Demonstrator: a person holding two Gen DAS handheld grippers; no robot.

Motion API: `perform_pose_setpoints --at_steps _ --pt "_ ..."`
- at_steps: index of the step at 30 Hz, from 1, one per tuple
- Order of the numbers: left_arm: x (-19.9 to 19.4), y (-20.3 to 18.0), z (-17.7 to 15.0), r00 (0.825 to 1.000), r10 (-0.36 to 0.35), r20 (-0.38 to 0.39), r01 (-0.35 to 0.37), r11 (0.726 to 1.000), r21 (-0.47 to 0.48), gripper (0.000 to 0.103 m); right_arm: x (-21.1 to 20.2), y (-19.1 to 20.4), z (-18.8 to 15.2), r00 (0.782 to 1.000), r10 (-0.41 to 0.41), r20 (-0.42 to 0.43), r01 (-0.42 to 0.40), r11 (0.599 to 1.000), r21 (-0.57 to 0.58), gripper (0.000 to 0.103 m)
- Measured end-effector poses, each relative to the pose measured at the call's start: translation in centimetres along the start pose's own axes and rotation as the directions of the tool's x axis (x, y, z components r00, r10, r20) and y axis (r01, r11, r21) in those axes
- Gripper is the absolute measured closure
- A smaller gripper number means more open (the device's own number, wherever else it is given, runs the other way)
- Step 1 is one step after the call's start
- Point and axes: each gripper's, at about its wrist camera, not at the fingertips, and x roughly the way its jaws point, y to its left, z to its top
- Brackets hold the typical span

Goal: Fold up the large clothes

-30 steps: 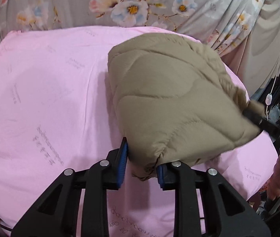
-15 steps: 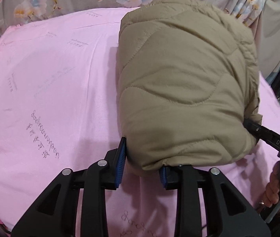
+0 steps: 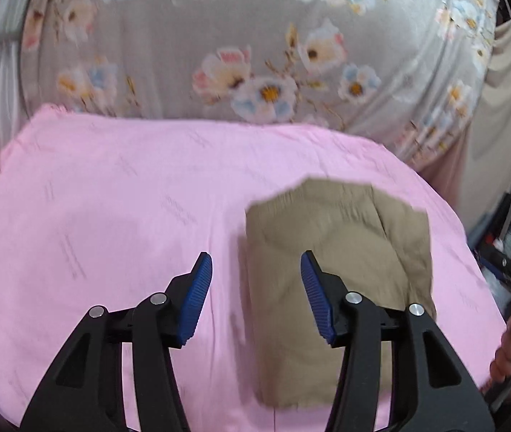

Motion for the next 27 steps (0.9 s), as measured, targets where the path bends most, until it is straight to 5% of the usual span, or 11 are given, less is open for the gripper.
perform_pose_setpoints --at_steps 5,9,12,13,15,17,22,27 --pt "5.0 -2.3 4.1 0.998 0.050 0.028 -0.050 0.999 -0.010 0.054 6.5 2.0 2.3 0.998 -0.048 -0.048 0.048 0.999 -0.008 0.041" --pt "9.4 -4.3 5.0 0.997 0.050 -0.053 -0.050 0.999 0.003 0.054 11.0 1.3 2.0 0.978 -0.140 -0.154 0.146 0.989 0.027 0.040" --pt "12.8 -5.1 4.7 0.989 0.017 -0.149 -0.017 1.000 -0.001 0.054 13.2 -0.2 1.4 0.966 -0.124 -0.228 0.150 0.984 0.100 0.040" --pt "14.4 -5.3 4.6 0.980 -0.010 -0.199 0.007 1.000 -0.017 0.054 13.6 -0.5 1.1 0.964 -0.113 -0.239 0.144 0.982 0.118 0.043" --pt "16.6 -5.6 4.2 0.964 -0.071 -0.257 0.056 0.996 -0.067 0.054 14.2 -1.0 1.3 0.968 -0.073 -0.239 0.109 0.984 0.142 0.082" --pt "18.0 -6.0 3.8 0.952 -0.110 -0.285 0.087 0.992 -0.093 0.055 13.7 -1.4 1.6 0.980 -0.030 -0.195 0.062 0.985 0.160 0.093" --pt "20.6 -7.4 2.4 0.954 -0.068 -0.291 0.062 0.998 -0.032 0.098 13.8 -1.2 1.4 0.978 -0.165 -0.131 0.177 0.981 0.080 0.097" --pt "22.5 -7.7 0.7 0.958 0.001 -0.288 0.006 1.000 0.024 0.103 17.1 -2.6 -0.9 0.953 -0.244 -0.179 0.254 0.966 0.039 0.098"
